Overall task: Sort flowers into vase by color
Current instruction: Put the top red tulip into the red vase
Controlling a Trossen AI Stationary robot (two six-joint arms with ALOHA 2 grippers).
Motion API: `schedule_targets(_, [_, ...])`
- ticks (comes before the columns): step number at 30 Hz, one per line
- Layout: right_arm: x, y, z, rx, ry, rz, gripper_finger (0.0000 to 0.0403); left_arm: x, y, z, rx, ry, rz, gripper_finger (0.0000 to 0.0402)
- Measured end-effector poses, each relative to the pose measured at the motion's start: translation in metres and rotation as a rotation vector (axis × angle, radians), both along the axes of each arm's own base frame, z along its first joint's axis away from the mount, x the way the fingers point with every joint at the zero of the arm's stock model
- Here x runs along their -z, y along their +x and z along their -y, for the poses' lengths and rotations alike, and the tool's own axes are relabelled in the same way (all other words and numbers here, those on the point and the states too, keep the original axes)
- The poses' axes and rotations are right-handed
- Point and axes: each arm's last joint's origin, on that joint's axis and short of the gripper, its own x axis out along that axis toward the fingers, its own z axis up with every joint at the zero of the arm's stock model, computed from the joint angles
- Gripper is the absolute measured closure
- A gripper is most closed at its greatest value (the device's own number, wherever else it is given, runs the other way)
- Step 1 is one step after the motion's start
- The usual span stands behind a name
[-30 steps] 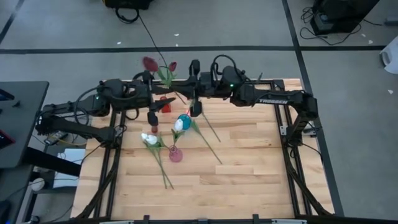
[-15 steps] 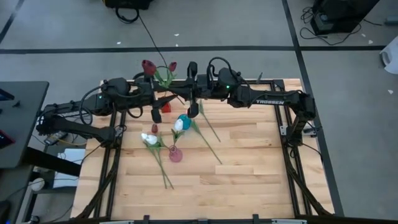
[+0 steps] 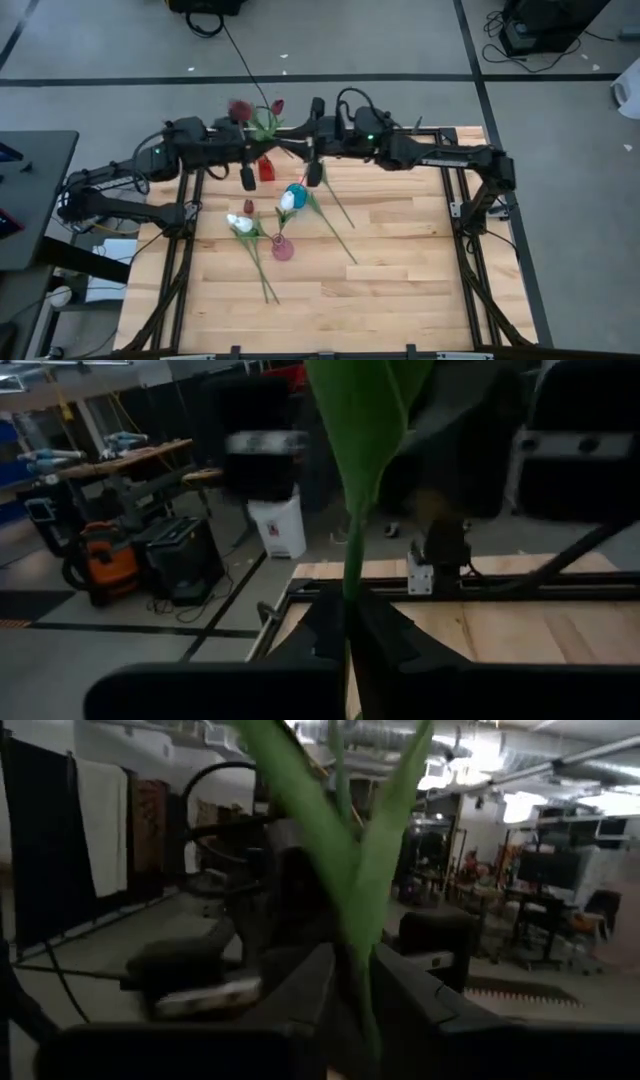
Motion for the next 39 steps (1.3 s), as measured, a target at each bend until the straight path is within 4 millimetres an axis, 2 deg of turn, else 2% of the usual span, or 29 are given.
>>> schedule_targets(5, [-0.021,-0.033,-0.005,0.038,-0.009,-0.104,0.0283,-0.013,-0.015,-0.014,-0.013,-0.016,0.012,0.0397])
schedule_targets(10, [-0.046,-0.085,-0.017,0.044,-0.016,-0.201,0.0256,-0.017,-0.028,-0.021,-0.031,-0.046,-0.006,0.0393])
schedule_targets(13, [-0.047,-0.111,-0.029,0.099,-0.011,-0.223,0.0254,-0.014,-0.038,-0.022,-0.072,-0.049,-0.054,0.0391])
schedule_targets(20, [-0.02,-0.155,-0.06,0.178,0.026,-0.192,0.0255,-0.003,-0.054,-0.023,-0.143,-0.071,-0.125,0.0389])
schedule_targets(25, [0.022,-0.168,-0.076,0.183,0.081,-0.202,0.0255,0.034,-0.06,-0.026,-0.213,-0.085,-0.168,0.0389])
schedule_targets(27, [0.032,-0.173,-0.08,0.195,0.103,-0.181,0.0256,0.048,-0.063,-0.028,-0.238,-0.092,-0.165,0.0388])
schedule_targets(32, [0.057,-0.175,-0.089,0.215,0.126,-0.196,0.0256,0.084,-0.059,-0.035,-0.255,-0.127,-0.176,0.0388])
schedule_targets(39, [0.076,-0.167,-0.098,0.202,0.144,-0.23,0.0256,0.125,-0.053,-0.048,-0.303,-0.142,-0.148,0.0388])
